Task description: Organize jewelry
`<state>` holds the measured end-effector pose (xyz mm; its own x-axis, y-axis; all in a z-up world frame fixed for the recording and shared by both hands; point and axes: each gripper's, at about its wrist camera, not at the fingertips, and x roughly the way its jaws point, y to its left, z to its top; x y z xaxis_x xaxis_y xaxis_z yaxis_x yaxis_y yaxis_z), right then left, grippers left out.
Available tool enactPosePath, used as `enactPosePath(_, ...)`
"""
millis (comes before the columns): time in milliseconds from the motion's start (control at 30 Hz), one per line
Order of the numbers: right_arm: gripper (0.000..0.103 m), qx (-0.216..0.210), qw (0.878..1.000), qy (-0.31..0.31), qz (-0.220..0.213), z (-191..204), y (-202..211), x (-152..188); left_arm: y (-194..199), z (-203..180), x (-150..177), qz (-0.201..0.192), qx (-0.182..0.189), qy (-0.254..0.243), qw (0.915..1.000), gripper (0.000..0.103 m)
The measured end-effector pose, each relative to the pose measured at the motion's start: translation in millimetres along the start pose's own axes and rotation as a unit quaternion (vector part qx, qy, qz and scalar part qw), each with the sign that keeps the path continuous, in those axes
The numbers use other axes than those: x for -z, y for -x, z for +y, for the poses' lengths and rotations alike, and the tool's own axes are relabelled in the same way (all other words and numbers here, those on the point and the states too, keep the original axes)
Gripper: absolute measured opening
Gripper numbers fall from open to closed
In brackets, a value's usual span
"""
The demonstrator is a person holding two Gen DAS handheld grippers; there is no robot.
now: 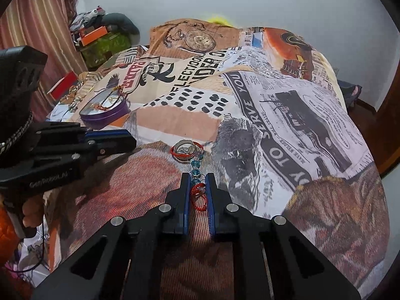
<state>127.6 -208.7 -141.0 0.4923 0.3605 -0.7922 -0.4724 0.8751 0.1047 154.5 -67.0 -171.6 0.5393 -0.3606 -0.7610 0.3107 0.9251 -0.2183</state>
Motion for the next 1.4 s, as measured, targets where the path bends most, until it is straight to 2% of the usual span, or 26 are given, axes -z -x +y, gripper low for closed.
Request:
enactPosePath(367, 0.011, -0.007, 1.000, -0.010, 0.004, -4, 21, 8, 14, -8, 2, -0.012, 0.004, -0.009, 0.9999, 0.008)
enactPosePath(500, 0.021, -0.002, 1.000, -0.012, 0.006, -3, 28, 6, 16, -8, 3, -0.013, 0.006, -0.006, 0.9999, 0.008)
enactPosePath(633, 0.022, -0.002, 1.000, -0.013, -0.002, 0, 29, 1, 19, -7, 4, -0.016, 0.008, -0.003, 0.9998, 0.008)
enactPosePath(833, 0.022, -0.025, 0.999, -0.017, -0.019, 5, 29, -10, 20, -2, 4, -0.016, 0.006, 0.001, 0.9999, 0.008)
enactPosePath(900, 0.022, -0.044, 0.999, -0.015, -0.012, 8, 24, -12, 19, 1, 4, -0.016, 0.006, 0.004, 0.9999, 0.008)
enactPosePath(1033, 0.022, -0.057, 0.998, -0.012, 0.010, 11, 14, -10, 17, 5, 5, -0.013, 0.005, 0.010, 0.9999, 0.008)
enactPosePath(1167, 0.022, -0.032, 0.999, -0.021, 0.035, 4, -1, -7, 14, 8, 6, -0.010, 0.006, 0.015, 0.9998, 0.008)
enactPosePath(1400, 0.022, -0.019, 0.998, -0.045, 0.032, -10, -9, -13, 14, 10, 6, -0.010, 0.006, 0.018, 0.9998, 0.008)
